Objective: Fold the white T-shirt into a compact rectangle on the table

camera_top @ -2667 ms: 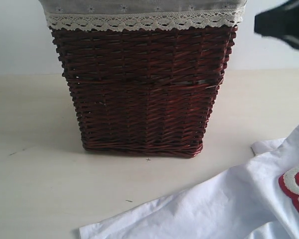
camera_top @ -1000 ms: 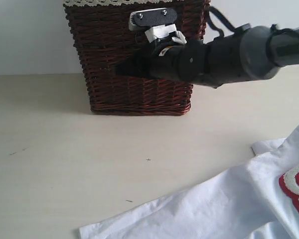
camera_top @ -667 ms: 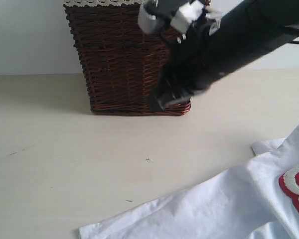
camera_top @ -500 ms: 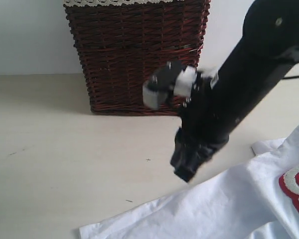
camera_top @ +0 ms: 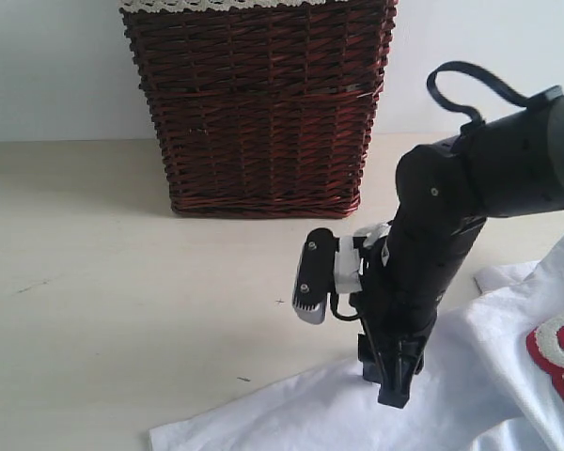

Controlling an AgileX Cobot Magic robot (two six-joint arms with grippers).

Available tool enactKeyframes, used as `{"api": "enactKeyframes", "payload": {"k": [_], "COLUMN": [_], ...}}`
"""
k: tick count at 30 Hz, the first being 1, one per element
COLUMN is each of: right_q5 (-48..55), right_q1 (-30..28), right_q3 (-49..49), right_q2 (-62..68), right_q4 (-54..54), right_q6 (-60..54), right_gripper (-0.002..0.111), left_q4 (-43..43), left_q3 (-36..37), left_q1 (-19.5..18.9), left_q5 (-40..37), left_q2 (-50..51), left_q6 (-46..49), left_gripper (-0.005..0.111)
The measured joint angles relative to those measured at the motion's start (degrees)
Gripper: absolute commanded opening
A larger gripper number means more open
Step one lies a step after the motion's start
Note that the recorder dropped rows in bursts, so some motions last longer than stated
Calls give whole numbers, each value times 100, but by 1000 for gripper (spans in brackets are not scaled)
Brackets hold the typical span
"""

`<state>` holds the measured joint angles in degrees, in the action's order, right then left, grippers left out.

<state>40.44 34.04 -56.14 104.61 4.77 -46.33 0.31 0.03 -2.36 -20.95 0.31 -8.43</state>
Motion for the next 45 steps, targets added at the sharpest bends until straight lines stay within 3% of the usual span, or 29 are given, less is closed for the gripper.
{"api": "enactKeyframes", "payload": {"k": [2, 3, 6, 10, 15, 19, 25, 28, 31, 32, 38, 45], "right_q5": [0, -12, -146, 104, 250, -636, -3003, -3677, -3504, -3383, -2863, -1228], "right_q1": [0, 0, 0, 0, 0, 0, 0, 0, 0, 0, -11, -611], "right_q3": [0, 0, 0, -350, -981, -1029, -1029, -1053, -1053, -1053, -1053, -973], "right_q2": [164, 212, 297, 217, -258, -297, -177, 159, 333, 302, -883, -2295], "right_q4": [-20, -43, -188, -217, 645, 729, 750, 750, 760, 760, 776, -535], "right_q6": [0, 0, -23, -23, -416, -389, 622, 1280, 1437, 1476, 1776, 3631], "right_gripper": [39, 24, 0, 0, 0, 0, 0, 12, 50, 52, 54, 49], "left_q4": [0, 0, 0, 0, 0, 0, 0, 0, 0, 0, 0, 0], "left_q3": [0, 0, 0, 0, 0, 0, 0, 0, 0, 0, 0, 0], "left_q1": [0, 0, 0, 0, 0, 0, 0, 0, 0, 0, 0, 0], "left_q5": [0, 0, 0, 0, 0, 0, 0, 0, 0, 0, 0, 0], "left_q2": [0, 0, 0, 0, 0, 0, 0, 0, 0, 0, 0, 0], "left_q6": [0, 0, 0, 0, 0, 0, 0, 0, 0, 0, 0, 0], "left_gripper": [0, 0, 0, 0, 0, 0, 0, 0, 0, 0, 0, 0]}}
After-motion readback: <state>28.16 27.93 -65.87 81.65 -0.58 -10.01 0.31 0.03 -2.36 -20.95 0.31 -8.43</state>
